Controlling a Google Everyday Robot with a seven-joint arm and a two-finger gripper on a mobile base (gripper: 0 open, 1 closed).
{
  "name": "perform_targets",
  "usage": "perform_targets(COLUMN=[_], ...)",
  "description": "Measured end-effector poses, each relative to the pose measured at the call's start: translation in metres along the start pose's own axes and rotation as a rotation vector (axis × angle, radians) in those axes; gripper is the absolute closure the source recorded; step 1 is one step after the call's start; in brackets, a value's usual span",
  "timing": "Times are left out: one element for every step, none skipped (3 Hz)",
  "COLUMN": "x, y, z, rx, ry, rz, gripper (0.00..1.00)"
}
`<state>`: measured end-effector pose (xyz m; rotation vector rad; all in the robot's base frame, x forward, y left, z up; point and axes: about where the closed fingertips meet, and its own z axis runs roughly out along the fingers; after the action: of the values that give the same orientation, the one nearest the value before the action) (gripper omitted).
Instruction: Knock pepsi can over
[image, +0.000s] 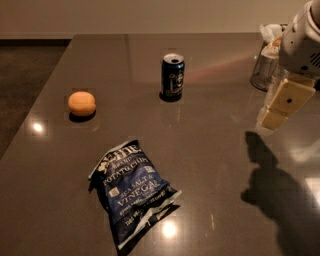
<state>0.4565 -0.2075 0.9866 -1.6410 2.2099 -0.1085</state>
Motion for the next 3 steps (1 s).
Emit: perform_targets(x=[-0.015, -0.037, -0.068], y=[-0.02, -0.042, -0.061], z=[0.017, 0.041, 0.07], rx=[0.002, 0.01, 0.007], ry=[-0.041, -0.087, -0.131], rz=[0.059, 0.101, 0.138], gripper=[0.0, 0.0, 0.0])
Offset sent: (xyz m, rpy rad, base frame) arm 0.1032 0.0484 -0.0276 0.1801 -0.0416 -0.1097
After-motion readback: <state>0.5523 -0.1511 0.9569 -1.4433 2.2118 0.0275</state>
